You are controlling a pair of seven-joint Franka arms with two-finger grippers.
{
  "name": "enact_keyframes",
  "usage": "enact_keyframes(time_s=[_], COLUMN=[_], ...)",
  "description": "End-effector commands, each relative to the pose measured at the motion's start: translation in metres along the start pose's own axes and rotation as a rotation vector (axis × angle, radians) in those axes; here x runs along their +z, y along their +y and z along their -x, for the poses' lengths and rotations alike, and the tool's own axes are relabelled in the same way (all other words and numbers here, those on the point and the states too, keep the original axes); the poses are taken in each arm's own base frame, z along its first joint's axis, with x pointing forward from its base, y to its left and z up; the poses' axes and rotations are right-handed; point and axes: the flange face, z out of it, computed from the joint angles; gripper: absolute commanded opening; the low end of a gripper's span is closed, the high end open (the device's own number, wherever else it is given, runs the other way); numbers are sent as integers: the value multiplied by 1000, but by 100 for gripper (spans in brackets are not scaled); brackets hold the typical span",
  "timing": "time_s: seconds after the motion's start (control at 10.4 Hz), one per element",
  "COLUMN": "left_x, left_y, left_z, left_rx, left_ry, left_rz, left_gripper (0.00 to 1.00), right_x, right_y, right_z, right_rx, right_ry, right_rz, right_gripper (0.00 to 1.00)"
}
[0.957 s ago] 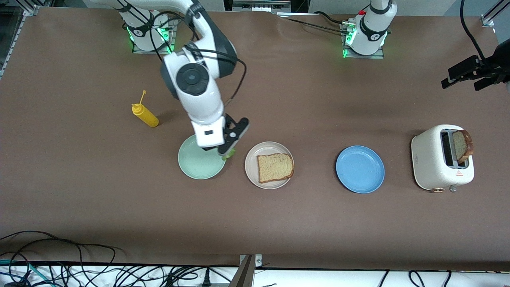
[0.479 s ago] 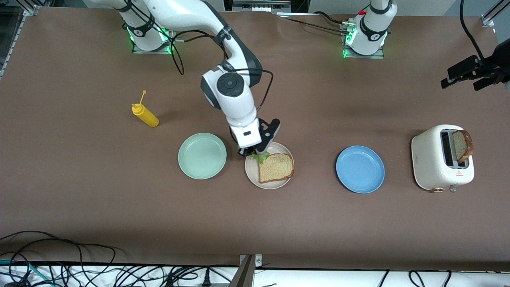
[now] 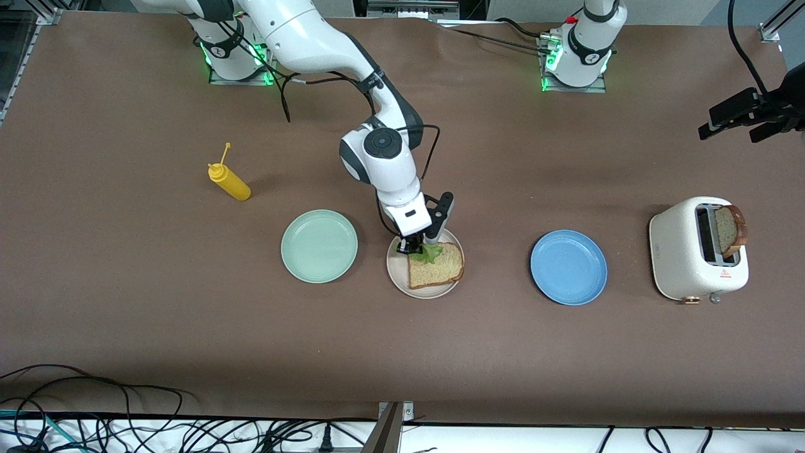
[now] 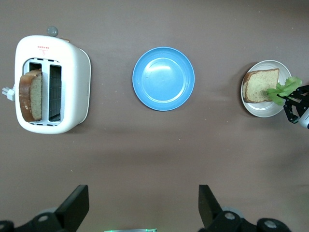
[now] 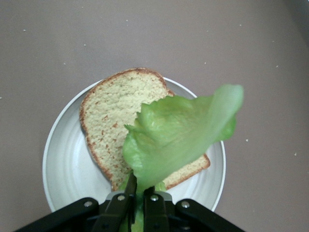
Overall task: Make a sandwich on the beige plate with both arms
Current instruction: 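Lower the lettuce onto the bread and open the right gripper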
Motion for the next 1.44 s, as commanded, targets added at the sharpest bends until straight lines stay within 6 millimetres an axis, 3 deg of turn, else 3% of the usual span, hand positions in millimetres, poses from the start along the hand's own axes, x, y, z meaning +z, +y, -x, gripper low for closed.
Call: enact_keyframes(time_s=[0.0, 0.48, 0.57, 0.67, 0.77, 0.86, 1.34], left_x=[-2, -3, -2, -2, -2, -2, -2], left_y=[-8, -15, -15, -15, -15, -17, -16], left_z=[4, 4, 4, 4, 4, 4, 4], left_rx=[-8, -20, -22, -20, -20, -25, -22], left_ry=[-25, -23, -25, -26, -26, -25, -26], left_rz=[14, 15, 15, 15, 15, 16, 15], left_gripper=[100, 100, 100, 100, 100, 100, 100], right_x=[-3, -9, -9, -9, -9, -9, -6], right_y=[3, -13, -15, -16, -16, -16, -15], right_z=[-11, -20, -21, -21, -21, -21, -19], right_rx=[-28, -43, -36, -32, -32, -32, -30], right_ry=[18, 20, 20, 22, 22, 22, 18], right_rz=[17, 7, 3, 0, 0, 0, 0], right_gripper=[0, 0, 10, 35, 66, 85, 93])
